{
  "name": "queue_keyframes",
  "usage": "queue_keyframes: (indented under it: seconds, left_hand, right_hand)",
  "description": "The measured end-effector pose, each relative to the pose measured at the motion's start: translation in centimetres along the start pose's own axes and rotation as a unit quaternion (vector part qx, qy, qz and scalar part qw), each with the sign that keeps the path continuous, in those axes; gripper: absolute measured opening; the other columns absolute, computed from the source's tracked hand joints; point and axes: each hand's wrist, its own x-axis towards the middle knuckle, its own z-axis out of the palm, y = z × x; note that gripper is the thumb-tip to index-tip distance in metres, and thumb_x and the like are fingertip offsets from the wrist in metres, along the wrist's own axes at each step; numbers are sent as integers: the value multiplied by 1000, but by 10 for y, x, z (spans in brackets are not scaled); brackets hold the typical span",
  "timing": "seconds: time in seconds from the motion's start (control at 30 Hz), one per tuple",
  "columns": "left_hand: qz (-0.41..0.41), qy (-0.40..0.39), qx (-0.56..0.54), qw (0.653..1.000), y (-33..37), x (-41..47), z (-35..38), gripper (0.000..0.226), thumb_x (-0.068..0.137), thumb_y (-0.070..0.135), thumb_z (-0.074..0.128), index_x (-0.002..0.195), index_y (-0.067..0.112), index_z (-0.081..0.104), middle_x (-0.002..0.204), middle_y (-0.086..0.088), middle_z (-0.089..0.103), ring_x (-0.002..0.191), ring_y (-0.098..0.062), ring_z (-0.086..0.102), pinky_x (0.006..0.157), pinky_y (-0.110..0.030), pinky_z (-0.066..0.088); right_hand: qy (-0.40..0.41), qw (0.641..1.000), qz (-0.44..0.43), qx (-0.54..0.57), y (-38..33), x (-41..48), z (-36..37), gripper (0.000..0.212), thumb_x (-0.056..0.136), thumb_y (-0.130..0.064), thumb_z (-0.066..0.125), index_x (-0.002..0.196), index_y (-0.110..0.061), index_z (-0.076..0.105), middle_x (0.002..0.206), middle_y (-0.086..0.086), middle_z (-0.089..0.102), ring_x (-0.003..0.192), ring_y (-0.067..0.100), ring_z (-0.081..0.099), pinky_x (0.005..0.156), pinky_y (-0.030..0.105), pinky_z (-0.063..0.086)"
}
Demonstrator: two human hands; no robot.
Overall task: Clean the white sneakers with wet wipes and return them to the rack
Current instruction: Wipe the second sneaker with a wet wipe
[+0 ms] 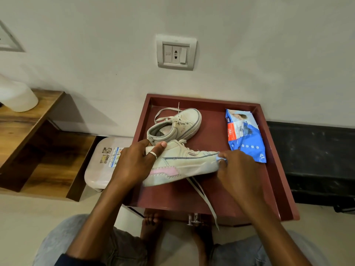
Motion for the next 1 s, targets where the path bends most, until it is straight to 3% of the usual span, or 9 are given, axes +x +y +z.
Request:
queue_keyframes:
  seconds: [0.17,0.3,0.4,0.5,0.63,0.7,0.8,0.87,1.0]
  left_hand:
    - [-4,-5,-9,1000,-2,1,1,44,92,64,53,74,25,61,63,6,66,62,-9,63,54,-30,43]
    - [-4,0,-7,1000,0,1,1,46,92,64,53,73,22,61,62,3,66,62,-12,63,57,-32,45]
    - [-13,-4,-17,1000,-2,2,1,44,92,65,53,74,26,62,65,5,68,66,-13,65,56,-32,45]
    - [-16,-5,-17,1000,-4,2,1,42,92,65,53,74,28,61,66,7,68,67,-11,65,56,-30,41]
    - [-6,-6,-12,1000,-4,2,2,42,92,64,53,76,27,61,67,7,68,65,-10,64,54,-29,42]
    - [-6,-8,-16,1000,-3,2,1,42,92,64,53,77,26,62,66,6,68,64,-10,64,54,-29,43]
    - [0,-6,-19,1000,-4,2,1,43,90,66,52,77,26,62,66,6,68,63,-9,64,54,-28,43]
    - [2,-11,-14,1000,-4,2,0,46,87,69,52,78,25,62,67,5,67,63,-7,63,53,-25,42]
    - [28,-30,12,999,-6,2,-2,54,73,77,51,82,25,62,70,6,67,63,-5,61,53,-21,40]
  right_hand:
    - [5,995,-102,20,-5,-17,4,9,80,-5,67,86,-10,74,82,7,68,71,23,64,60,37,55]
    - [-33,999,8,-6,35,22,8,13,89,-14,64,88,-6,75,83,12,72,76,27,66,66,32,49]
    - [-33,999,39,7,29,22,7,15,89,-12,63,95,-6,75,88,13,73,82,29,66,68,32,50]
    - [17,999,-31,1,-1,0,6,13,84,-7,64,92,-8,74,87,11,70,77,28,65,65,39,56]
    - [16,994,-112,4,-8,-18,7,10,83,-6,66,90,-9,73,86,6,68,74,22,64,61,37,56]
    - [23,998,-59,-7,18,2,13,11,86,-9,65,93,-8,74,87,10,71,77,26,65,65,36,55]
    - [-61,996,60,-16,47,28,17,12,88,-15,65,89,-9,75,85,12,72,80,29,66,65,30,47]
    - [-74,993,91,-10,42,26,17,14,88,-14,63,91,-11,76,87,11,73,82,28,65,66,30,48]
    - [16,1000,6,5,9,7,9,17,84,-3,60,93,-7,73,87,12,69,80,30,64,68,37,53]
